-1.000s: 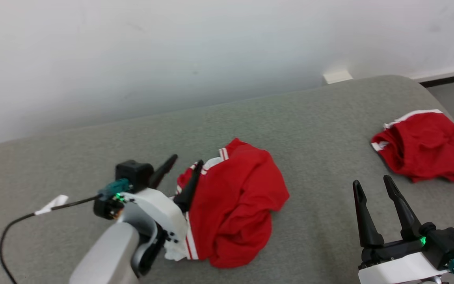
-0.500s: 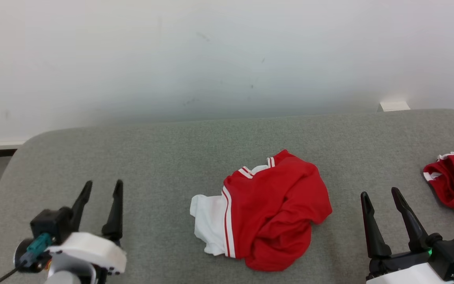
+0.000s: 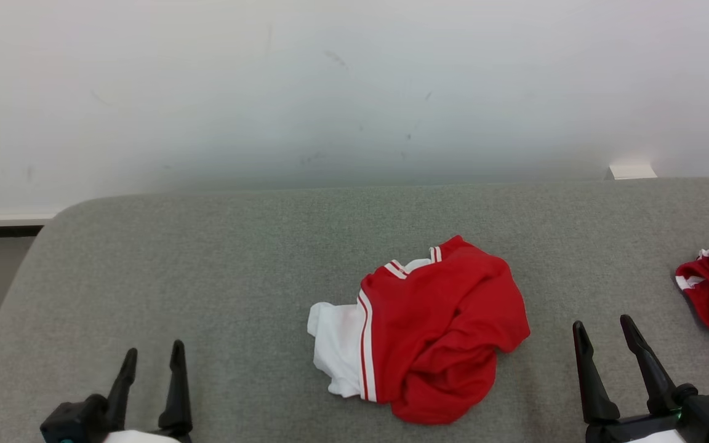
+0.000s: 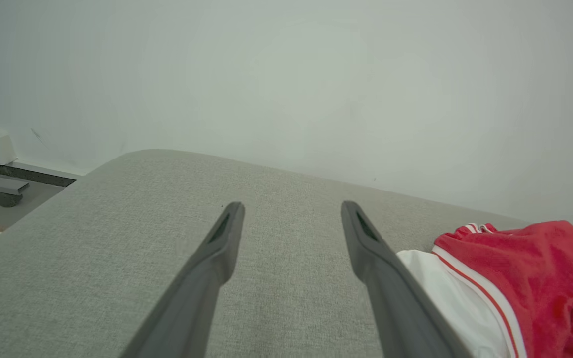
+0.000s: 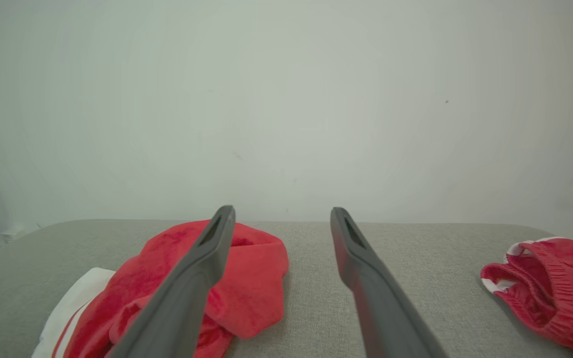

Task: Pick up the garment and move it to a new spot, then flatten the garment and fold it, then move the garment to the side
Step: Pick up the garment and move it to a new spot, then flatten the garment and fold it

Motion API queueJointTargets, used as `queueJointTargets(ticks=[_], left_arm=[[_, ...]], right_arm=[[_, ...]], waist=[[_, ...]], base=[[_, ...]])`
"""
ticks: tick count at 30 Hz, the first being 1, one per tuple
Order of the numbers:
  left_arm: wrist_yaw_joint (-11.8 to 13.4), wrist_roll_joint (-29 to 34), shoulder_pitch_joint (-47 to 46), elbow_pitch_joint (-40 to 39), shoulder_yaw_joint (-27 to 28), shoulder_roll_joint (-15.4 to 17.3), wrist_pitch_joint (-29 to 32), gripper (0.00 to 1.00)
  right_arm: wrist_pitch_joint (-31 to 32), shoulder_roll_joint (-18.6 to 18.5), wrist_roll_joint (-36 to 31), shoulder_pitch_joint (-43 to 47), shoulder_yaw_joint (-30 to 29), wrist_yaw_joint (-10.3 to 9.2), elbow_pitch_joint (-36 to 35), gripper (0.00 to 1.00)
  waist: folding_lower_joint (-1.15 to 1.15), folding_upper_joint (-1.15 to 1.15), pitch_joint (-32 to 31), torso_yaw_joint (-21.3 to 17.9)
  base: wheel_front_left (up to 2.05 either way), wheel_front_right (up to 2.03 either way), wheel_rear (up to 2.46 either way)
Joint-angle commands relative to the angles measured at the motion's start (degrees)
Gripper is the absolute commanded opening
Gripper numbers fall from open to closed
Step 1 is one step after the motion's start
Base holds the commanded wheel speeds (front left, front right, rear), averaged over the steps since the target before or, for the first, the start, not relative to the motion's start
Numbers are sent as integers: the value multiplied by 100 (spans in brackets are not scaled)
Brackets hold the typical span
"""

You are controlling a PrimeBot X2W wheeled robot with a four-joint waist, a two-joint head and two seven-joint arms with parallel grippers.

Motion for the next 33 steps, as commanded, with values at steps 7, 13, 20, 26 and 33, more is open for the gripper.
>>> queueJointTargets(ticks=[7,13,20,26,33], left_arm=[[-263,324,-67,158,284,-152,-3,100],[-487,485,-77,276,483,-354,-4,100],[-670,680,-116,388,666,-504,-4,100],[-780,805,-156,496,746,-625,-4,100],[-890,845,-199,576,748,-731,-3,100]], right_arm=[[8,-61,10,-72,20,-14,9,100],[8,-38,33,-74,21,-13,25,100],[8,-20,3,-99,47,-13,40,100],[8,-25,-17,-255,323,-13,150,100],[8,-119,10,-382,359,-13,235,100]], waist=[[0,0,-6,-24],[0,0,-19,-54],[0,0,-48,-82],[0,0,-56,-67],[0,0,-52,113]], base=[[0,0,0],[0,0,0],[0,0,0],[0,0,0],[0,0,0]])
